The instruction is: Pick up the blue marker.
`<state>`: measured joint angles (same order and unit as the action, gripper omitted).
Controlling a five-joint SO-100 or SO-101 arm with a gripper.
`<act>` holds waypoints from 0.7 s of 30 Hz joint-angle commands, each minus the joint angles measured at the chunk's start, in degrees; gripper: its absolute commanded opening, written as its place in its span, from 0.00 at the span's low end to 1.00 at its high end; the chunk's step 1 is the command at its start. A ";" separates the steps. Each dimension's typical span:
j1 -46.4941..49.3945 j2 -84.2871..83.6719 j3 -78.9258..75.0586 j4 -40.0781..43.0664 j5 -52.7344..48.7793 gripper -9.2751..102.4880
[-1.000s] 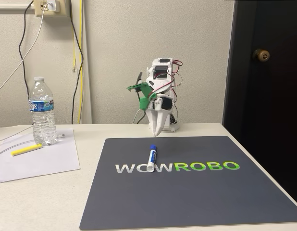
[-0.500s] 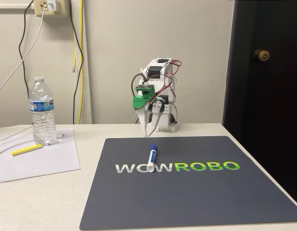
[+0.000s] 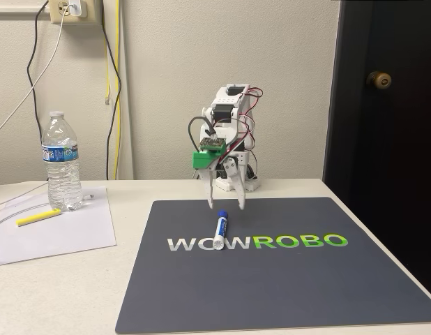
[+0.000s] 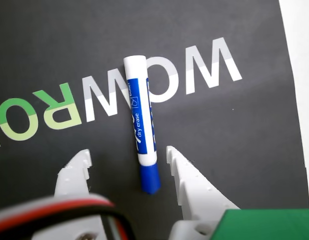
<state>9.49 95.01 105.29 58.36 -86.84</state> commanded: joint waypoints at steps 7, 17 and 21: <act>1.49 -4.92 -1.23 -5.71 -0.62 0.43; 2.37 -10.72 -1.14 -10.11 -1.41 0.43; 2.37 -11.60 -0.88 -10.55 -1.23 0.42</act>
<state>11.87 82.88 105.29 48.52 -88.07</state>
